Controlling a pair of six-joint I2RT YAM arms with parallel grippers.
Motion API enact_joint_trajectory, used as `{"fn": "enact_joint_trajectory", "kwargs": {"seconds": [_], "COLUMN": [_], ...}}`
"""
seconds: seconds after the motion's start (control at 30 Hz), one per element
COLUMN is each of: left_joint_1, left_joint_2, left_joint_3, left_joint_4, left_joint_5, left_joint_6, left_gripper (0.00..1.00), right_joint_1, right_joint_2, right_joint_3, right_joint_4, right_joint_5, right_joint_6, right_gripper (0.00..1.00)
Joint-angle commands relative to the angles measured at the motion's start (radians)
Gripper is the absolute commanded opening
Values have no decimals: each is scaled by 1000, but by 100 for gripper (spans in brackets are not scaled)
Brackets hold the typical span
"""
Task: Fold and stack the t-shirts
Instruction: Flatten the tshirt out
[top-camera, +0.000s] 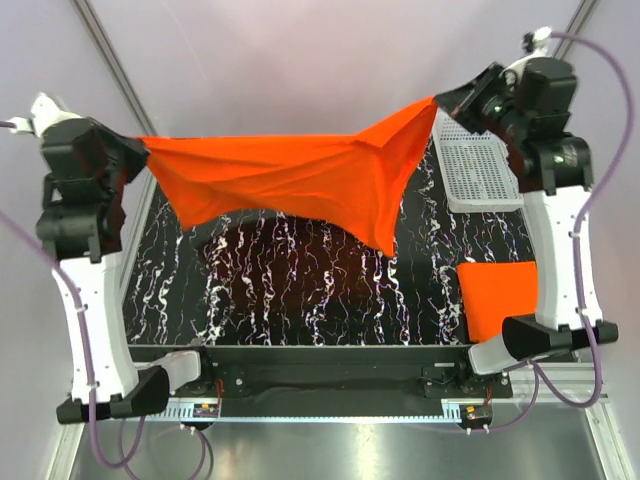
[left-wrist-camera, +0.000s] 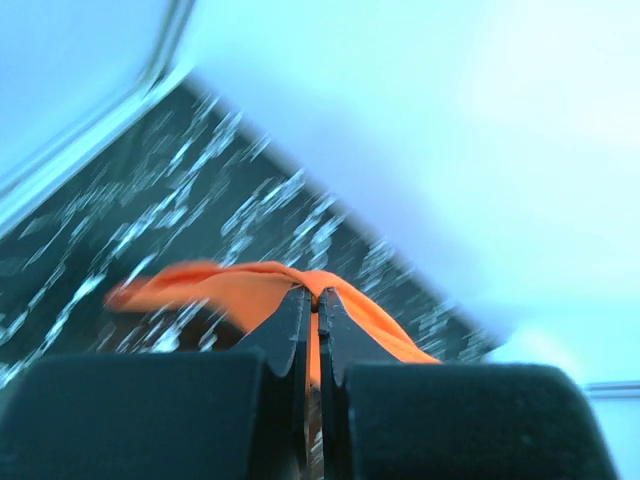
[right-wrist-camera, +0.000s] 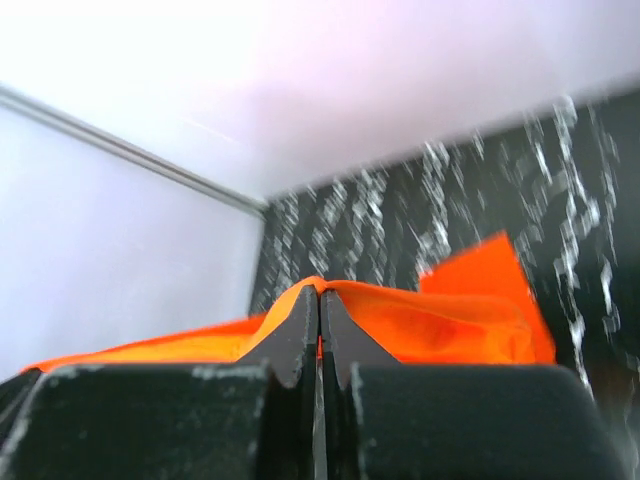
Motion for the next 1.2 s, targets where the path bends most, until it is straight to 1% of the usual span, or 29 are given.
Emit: {"fn": "enact_joint_trajectory", "kwargs": {"seconds": [0.0, 0.1, 0.13, 0.2, 0.27, 0.33, 0.37, 0.4, 0.47, 0.5, 0.53, 0.57, 0.6, 0.67, 0.7, 0.73, 0.77, 0.8, 0.83, 0.87, 0.9, 0.97, 1.03, 1.13, 1.17], "left_joint_1": [2, 0, -10, -33, -75, -79, -79, -79, -79, -79, -81, -82, -82, -81, -81, -82, -82, -81, -82, -81, -82, -82, -81, -81, -82], "left_joint_2": [-59, -150, -184, -219, -250, -308, -328, -358, -374, -351, -319, -279, -194, -111, -36, -9, 3, 11, 5, -3, -6, 2, 19, 5, -6], "left_joint_3": [142, 180, 194, 238, 251, 245, 243, 239, 231, 229, 255, 295, 367, 415, 494, 536, 562, 570, 546, 507, 461, 459, 489, 509, 496], "left_joint_4": [58, 73, 74, 74, 76, 75, 73, 74, 110, 133, 143, 139, 139, 151, 136, 121, 134, 145, 166, 233, 248, 280, 291, 317, 331], "left_joint_5": [41, 32, 25, 5, 8, 28, 29, 2, -61, -105, -118, -124, -109, -81, -63, -46, -22, -12, -14, -18, -40, -29, 3, -1, -8], "left_joint_6": [-20, -19, -5, 15, 27, 27, 39, 47, 55, 64, 70, 70, 41, 12, -9, -35, -46, -57, -68, -65, -91, -103, -121, -120, -117], "left_gripper": [0, 0, 0, 0, 0, 0, 0, 0, 0, 0, 0, 0, 0, 0, 0, 0, 0, 0, 0, 0, 0, 0, 0, 0, 0], "right_joint_1": [-3, -3, -4, -1, 16, 22, 22, 22, 22, 22, 22, 22, 22, 22, 22, 21, 22, 21, 19, 20, 20, 20, 20, 21, 20], "right_joint_2": [-83, -190, -242, -280, -340, -414, -437, -460, -501, -503, -470, -436, -351, -263, -224, -169, -150, -140, -118, -101, -83, -60, -63, -92, -109], "right_joint_3": [113, 104, 105, 134, 145, 130, 124, 104, 72, 43, 43, 56, 108, 173, 255, 304, 344, 374, 371, 371, 381, 389, 382, 379, 348], "right_joint_4": [-12, 16, 22, 31, 36, 39, 43, 57, 167, 218, 290, 304, 312, 309, 303, 277, 270, 275, 295, 298, 296, 328, 385, 398, 405], "right_joint_5": [-11, -20, -14, -32, -52, -46, -17, 1, 55, 61, 64, 64, 66, 72, 75, 75, 61, 63, 58, 58, 66, 54, 38, 41, 49], "right_joint_6": [-72, -112, -121, -136, -150, -165, -178, -181, -179, -182, -185, -196, -199, -210, -205, -201, -199, -196, -189, -191, -184, -156, -139, -162, -182], "right_gripper": [0, 0, 0, 0, 0, 0, 0, 0, 0, 0, 0, 0, 0, 0, 0, 0, 0, 0, 0, 0, 0, 0, 0, 0, 0]}}
